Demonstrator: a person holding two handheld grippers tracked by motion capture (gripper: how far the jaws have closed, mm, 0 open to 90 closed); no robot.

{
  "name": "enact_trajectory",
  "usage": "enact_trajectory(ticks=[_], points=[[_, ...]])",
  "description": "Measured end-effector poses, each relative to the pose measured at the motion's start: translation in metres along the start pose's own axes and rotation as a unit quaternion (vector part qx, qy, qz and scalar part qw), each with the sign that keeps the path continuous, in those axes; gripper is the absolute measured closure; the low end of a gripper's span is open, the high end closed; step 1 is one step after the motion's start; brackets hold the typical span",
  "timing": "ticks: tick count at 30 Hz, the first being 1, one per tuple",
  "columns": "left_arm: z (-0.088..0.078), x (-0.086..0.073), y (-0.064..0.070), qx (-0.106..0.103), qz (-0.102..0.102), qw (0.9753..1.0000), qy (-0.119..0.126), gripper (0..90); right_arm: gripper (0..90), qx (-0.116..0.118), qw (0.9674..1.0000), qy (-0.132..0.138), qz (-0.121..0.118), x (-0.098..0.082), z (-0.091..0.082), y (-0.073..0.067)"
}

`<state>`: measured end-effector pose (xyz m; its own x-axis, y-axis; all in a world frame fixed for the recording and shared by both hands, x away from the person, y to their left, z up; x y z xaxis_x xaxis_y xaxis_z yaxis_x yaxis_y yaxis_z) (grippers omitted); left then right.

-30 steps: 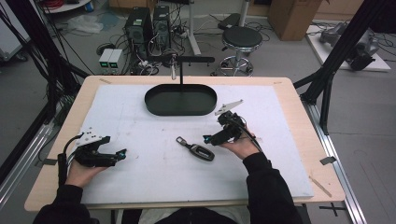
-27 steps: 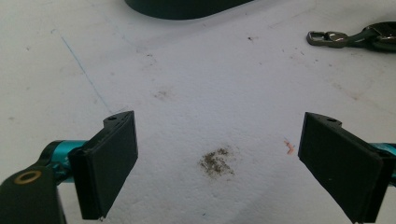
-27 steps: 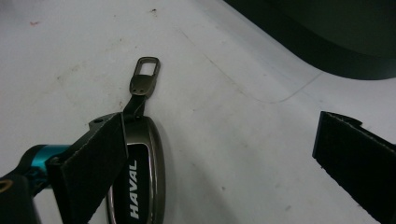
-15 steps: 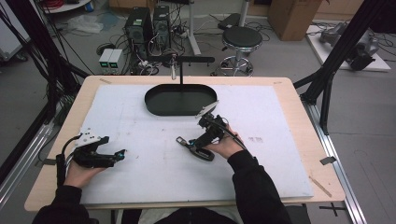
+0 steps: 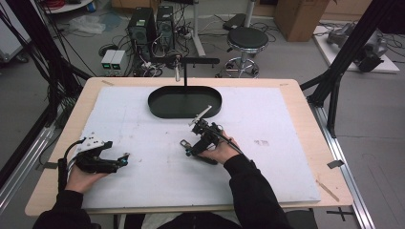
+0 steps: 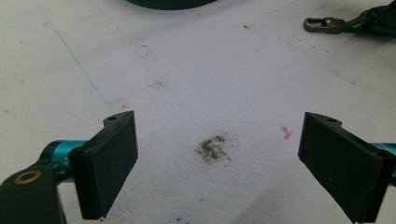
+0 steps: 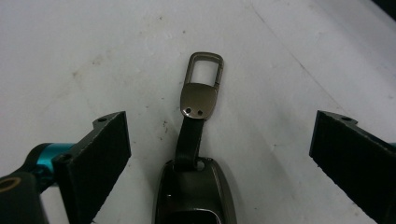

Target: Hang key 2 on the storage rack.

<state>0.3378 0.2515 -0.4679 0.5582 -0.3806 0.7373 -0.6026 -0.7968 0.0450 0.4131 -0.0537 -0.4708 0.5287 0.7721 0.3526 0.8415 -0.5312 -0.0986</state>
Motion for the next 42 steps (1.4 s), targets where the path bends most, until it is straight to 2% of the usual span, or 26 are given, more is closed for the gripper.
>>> enact_trajectory(ticks=[2,3,4,9,15,19,21,22,23,28,35,42], points=[[0.0,-0.001,0.0,0.0,0.0,1.0,-0.001,12.3,7.5,-0.001,1.0,-0.007,-0.001,0.001,0.003,-0.002],[0.0,-0.001,0.0,-0.002,-0.002,1.0,-0.002,12.3,11.6,-0.002,0.9999,-0.011,-0.001,0.001,0.005,-0.003],[0.0,-0.002,0.0,-0.004,-0.001,1.0,-0.003,12.3,19.3,-0.005,0.9999,-0.015,-0.003,0.001,0.005,-0.003],[0.001,-0.003,0.001,-0.007,0.0,1.0,-0.006,12.3,32.1,-0.027,0.9989,-0.037,-0.007,0.0,0.008,-0.007],[0.0,-0.003,0.002,-0.011,0.0,0.9999,-0.004,12.3,52.3,-0.047,0.9982,-0.037,-0.004,0.002,0.007,-0.008],[0.0,-0.003,0.005,-0.021,0.01,0.9997,0.0,12.3,69.4,-0.042,0.9982,-0.038,-0.022,0.003,0.006,-0.013],[0.0,-0.003,0.006,-0.023,0.011,0.9997,0.001,12.3,72.7,-0.045,0.9977,-0.039,-0.031,0.003,0.006,-0.015],[0.0,-0.002,0.007,-0.024,0.011,0.9996,0.002,12.3,82.5,-0.044,0.9977,-0.037,-0.036,0.003,0.005,-0.015],[-0.001,-0.003,0.007,-0.025,0.013,0.9996,0.0,12.3,83.5,-0.034,0.9981,-0.037,-0.037,0.002,0.004,-0.017],[0.0,-0.003,0.008,-0.028,0.016,0.9995,0.001,12.3,86.8,-0.043,0.9971,-0.034,-0.052,0.003,0.004,-0.017],[0.0,-0.003,0.011,-0.03,0.023,0.9993,-0.004,12.3,87.4,-0.028,0.9987,-0.023,-0.036,0.002,-0.002,-0.016],[0.0,-0.003,0.012,-0.032,0.025,0.9992,-0.003,12.3,87.4,-0.015,0.9998,0.011,-0.009,0.001,-0.019,-0.01]])
Point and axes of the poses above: each handheld gripper's, and its own axes: z roughly forward along the jaws, x roughly out of its top, y roughly to its right, the point moved 6 cm from there along z, roughly forward along the jaws, and after that the axes turned 10 degrees about -y, right-handed, at the moved point
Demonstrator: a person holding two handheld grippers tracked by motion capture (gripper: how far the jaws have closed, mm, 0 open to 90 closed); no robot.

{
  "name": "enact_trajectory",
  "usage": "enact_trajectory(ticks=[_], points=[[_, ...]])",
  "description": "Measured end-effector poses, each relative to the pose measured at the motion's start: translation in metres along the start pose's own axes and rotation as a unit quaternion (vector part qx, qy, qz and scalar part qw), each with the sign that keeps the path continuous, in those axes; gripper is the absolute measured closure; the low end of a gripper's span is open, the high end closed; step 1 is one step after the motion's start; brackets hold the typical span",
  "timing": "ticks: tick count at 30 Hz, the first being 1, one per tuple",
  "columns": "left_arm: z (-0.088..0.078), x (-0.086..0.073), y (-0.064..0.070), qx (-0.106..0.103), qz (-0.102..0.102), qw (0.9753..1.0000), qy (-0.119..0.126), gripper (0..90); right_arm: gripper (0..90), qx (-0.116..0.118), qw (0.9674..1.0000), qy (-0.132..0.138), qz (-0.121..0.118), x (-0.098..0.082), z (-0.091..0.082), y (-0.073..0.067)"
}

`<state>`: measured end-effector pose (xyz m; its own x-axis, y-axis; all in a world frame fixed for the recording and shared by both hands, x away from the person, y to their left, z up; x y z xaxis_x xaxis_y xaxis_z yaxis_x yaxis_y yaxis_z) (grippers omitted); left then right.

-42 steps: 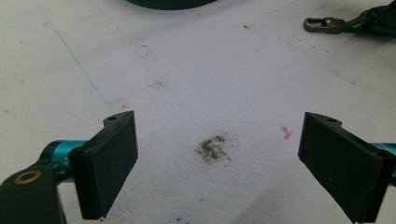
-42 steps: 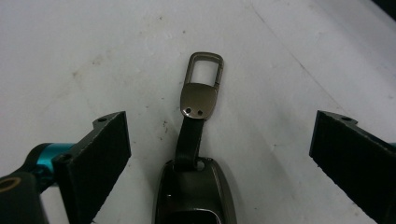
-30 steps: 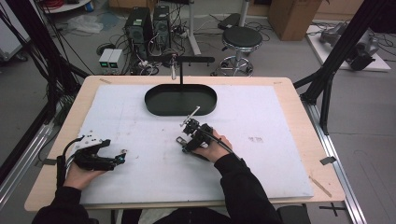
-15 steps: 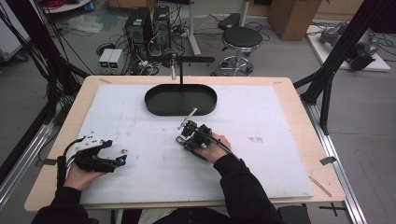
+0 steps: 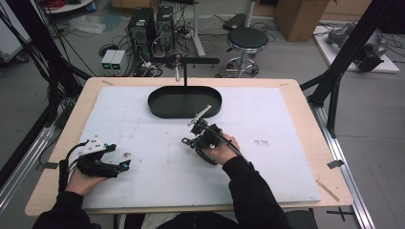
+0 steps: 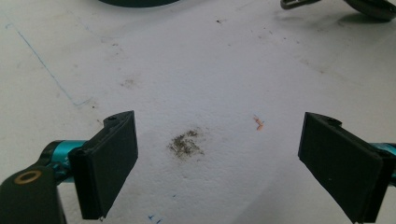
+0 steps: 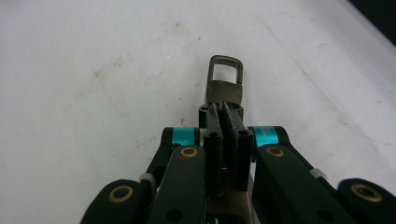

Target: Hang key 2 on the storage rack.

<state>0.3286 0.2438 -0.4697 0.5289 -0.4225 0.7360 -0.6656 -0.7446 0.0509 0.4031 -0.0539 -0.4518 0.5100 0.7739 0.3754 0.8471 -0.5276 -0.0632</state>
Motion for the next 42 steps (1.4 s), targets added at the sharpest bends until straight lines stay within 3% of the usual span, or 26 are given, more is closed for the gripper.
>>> enact_trajectory(ticks=[7,15,25,42], points=[[0.0,0.0,0.001,-0.002,0.001,1.0,-0.002,12.3,87.5,0.021,0.9978,0.053,0.033,0.0,-0.03,0.012],[0.001,0.0,0.002,-0.01,-0.001,0.9999,0.007,12.3,87.4,0.023,0.9949,0.086,0.046,0.001,-0.055,0.022],[0.0,0.001,0.002,-0.01,0.003,0.9999,0.009,12.3,87.4,0.034,0.9906,0.116,0.065,0.007,-0.075,0.037],[-0.001,0.001,0.001,-0.015,-0.002,0.9997,0.018,12.3,87.3,0.047,0.9857,0.147,0.069,0.035,-0.102,0.067]])
Point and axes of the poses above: each handheld gripper's, and its own axes: z roughly forward along the jaws, x roughly out of its top, y roughly to its right, the point moved 6 cm from there along z, roughly forward along the jaws, and after that the axes turned 10 degrees about -y, right-handed, at the moved point
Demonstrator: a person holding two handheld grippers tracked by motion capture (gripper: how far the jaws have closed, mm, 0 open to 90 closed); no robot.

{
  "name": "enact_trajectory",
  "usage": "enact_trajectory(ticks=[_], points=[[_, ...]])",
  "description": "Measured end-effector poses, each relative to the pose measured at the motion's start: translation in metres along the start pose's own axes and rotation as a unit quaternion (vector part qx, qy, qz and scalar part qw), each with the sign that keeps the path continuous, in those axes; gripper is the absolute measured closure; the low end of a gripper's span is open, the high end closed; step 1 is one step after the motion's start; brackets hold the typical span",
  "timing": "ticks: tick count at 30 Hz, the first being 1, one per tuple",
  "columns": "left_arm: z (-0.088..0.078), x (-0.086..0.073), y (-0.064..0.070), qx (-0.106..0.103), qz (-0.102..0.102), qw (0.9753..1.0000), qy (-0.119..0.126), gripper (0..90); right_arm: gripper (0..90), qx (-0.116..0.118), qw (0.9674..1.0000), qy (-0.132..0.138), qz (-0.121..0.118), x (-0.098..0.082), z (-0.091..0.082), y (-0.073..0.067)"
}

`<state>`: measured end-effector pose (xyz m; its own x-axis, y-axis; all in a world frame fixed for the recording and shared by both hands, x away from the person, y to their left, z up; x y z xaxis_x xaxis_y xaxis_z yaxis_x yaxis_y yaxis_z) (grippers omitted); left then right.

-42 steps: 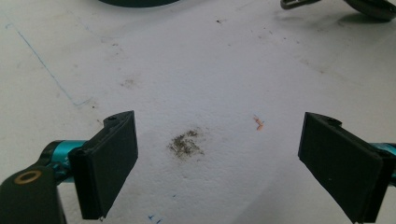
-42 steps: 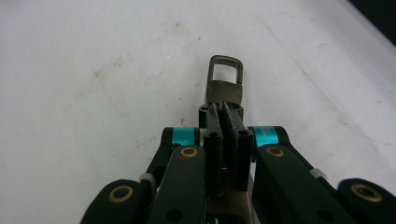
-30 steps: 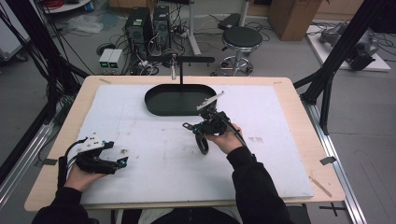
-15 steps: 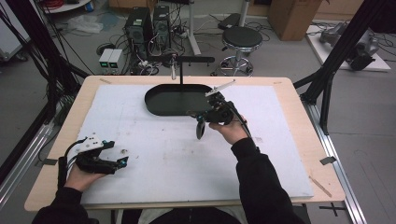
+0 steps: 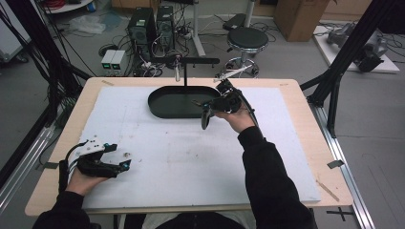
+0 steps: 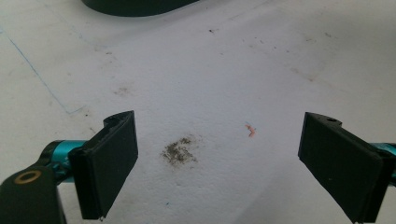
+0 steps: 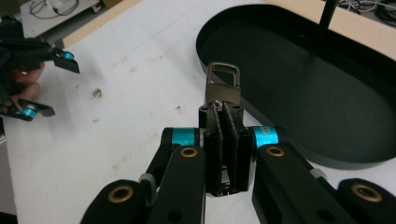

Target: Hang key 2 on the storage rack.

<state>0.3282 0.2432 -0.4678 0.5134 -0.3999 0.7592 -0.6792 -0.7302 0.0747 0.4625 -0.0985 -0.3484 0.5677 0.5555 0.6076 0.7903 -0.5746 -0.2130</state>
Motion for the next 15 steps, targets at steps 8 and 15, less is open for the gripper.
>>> enact_trajectory(ticks=[8,15], points=[[0.0,0.001,-0.001,-0.006,-0.004,1.0,0.004,12.3,87.3,-0.001,1.0,0.004,-0.001,0.018,-0.008,0.004],[0.0,0.001,-0.001,-0.005,-0.003,1.0,0.004,12.3,87.3,-0.009,0.9999,0.005,-0.002,0.025,-0.011,0.009]])
Point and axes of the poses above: each handheld gripper's, and its own axes: z roughly forward along the jaws, x roughly out of its top, y roughly to its right, the point moved 6 cm from there along z, roughly forward along the jaws, and after that the axes turned 10 degrees about -y, right-handed, at the moved point
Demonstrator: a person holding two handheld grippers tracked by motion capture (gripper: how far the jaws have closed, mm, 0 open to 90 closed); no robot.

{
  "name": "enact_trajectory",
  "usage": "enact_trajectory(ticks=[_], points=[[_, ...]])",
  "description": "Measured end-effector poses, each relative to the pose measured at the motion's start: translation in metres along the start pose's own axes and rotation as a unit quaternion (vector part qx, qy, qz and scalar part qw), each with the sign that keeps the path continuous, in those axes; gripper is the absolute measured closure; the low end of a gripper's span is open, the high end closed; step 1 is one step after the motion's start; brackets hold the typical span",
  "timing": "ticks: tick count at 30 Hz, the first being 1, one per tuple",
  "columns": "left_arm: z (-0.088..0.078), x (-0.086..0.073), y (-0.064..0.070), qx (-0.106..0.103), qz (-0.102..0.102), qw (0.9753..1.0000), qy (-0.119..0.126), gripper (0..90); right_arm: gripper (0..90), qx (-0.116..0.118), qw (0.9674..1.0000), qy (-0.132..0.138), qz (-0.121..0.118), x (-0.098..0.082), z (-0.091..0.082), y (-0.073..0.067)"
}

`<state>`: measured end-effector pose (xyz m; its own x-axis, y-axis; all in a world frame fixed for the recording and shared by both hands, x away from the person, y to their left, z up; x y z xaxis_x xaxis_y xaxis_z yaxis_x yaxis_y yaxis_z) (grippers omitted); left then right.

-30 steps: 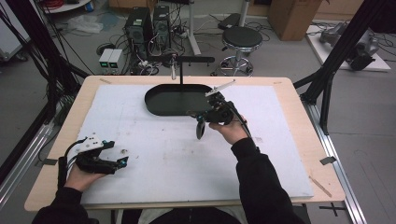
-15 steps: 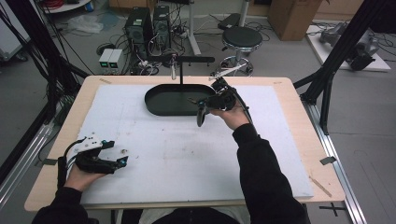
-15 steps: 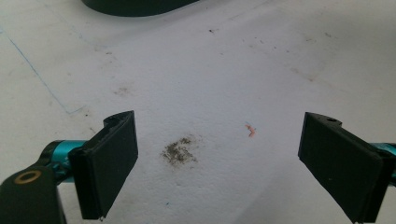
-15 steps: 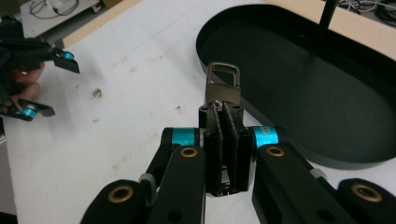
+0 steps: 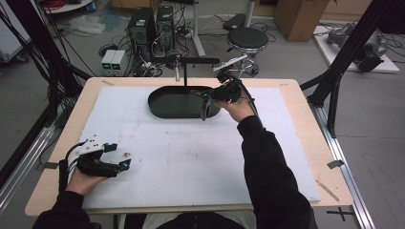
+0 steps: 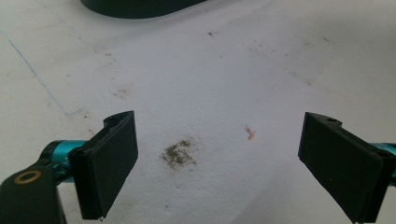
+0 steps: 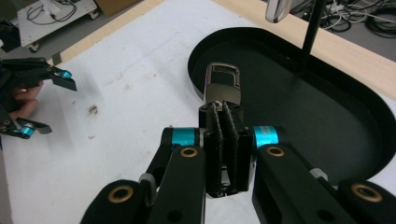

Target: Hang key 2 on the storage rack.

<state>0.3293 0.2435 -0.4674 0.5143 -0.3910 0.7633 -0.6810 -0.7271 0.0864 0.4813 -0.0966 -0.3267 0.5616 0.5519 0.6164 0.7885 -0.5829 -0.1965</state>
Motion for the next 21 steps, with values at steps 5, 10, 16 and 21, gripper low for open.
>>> enact_trajectory(ticks=[5,10,16,21], points=[[0.0,0.0,0.0,-0.002,-0.001,1.0,0.0,12.3,87.3,-0.001,1.0,0.001,0.002,0.006,0.0,0.005],[0.001,0.0,-0.001,-0.003,0.0,1.0,0.001,12.3,87.3,-0.002,1.0,-0.001,0.001,0.014,0.003,0.01],[0.001,0.001,0.0,-0.004,0.0,1.0,0.002,12.3,87.2,-0.01,0.9999,0.007,-0.003,0.029,-0.002,0.015],[0.001,0.001,0.0,-0.004,0.0,1.0,0.004,12.3,87.2,-0.019,0.9997,0.018,0.001,0.042,-0.007,0.024]])
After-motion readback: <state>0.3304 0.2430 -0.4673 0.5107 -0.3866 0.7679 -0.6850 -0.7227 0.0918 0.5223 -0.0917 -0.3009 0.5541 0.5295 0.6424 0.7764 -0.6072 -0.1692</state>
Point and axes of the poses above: each handheld gripper's, and its own axes: z roughly forward along the jaws, x roughly out of its top, y roughly to its right, the point moved 6 cm from there along z, roughly forward along the jaws, and after that the axes turned 10 degrees about -y, right-handed, at the moved point
